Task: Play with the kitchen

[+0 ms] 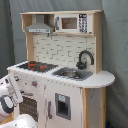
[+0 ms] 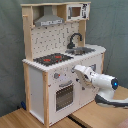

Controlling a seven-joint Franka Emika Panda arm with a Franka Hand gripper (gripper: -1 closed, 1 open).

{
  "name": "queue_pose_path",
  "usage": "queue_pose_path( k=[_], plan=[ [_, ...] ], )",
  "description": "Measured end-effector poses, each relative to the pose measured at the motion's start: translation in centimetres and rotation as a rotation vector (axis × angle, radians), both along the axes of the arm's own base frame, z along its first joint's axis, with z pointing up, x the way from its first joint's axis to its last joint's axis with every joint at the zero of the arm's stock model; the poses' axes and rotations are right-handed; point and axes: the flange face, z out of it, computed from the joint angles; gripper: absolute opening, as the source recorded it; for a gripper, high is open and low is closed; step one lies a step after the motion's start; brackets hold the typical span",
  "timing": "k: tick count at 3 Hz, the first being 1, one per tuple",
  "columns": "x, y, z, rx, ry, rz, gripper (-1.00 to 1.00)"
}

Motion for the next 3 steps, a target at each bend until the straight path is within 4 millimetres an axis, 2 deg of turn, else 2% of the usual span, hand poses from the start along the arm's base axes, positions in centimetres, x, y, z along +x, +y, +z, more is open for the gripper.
queue_pose_path(
  k=[2, 3],
  plan=[
    [-5.6, 4.2, 1.7, -0.110, 0.018, 0.114, 1.00],
    [-7.7, 6.1, 1.8, -0.197, 0.017, 0.166, 1.00]
  ],
)
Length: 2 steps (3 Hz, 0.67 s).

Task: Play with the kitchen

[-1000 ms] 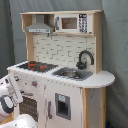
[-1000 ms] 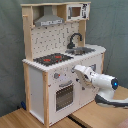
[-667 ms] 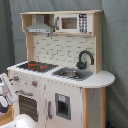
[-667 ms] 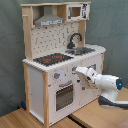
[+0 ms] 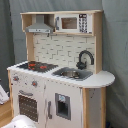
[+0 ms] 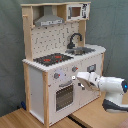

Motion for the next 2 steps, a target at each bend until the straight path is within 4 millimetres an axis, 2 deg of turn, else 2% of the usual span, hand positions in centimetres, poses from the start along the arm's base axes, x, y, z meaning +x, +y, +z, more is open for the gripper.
queue_pose_path(
  k=[2],
  plan=[
    [-3.0, 2.7, 0.4, -0.227, -0.079, 0.104, 1.00]
  ],
)
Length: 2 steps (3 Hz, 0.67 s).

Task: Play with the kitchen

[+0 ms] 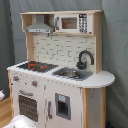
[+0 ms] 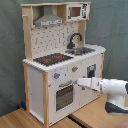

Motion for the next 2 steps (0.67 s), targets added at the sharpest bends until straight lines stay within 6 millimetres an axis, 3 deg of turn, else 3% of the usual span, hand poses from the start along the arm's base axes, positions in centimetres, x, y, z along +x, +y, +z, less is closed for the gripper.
queue_pose_path(
  k=[2],
  plan=[
    [-3.3, 1.6, 0.0, -0.252, -0.103, 0.097, 1.00]
  ],
)
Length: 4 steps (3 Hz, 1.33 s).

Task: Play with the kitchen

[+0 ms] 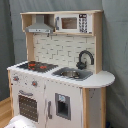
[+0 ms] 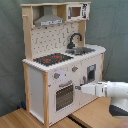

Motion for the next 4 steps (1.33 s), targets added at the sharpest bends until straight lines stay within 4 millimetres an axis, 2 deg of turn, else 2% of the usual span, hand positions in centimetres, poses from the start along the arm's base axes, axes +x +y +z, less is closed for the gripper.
queue_pose_path(
  k=[1, 2, 4],
  plan=[
    [-1.6, 0.4, 0.3, -0.081, -0.054, 0.051, 1.00],
    [-3.4, -0.2, 0.3, -0.158, -0.106, 0.094, 1.00],
    [-4.3, -4.9, -0.7, -0.238, -0.146, 0.082, 1.00]
  ],
)
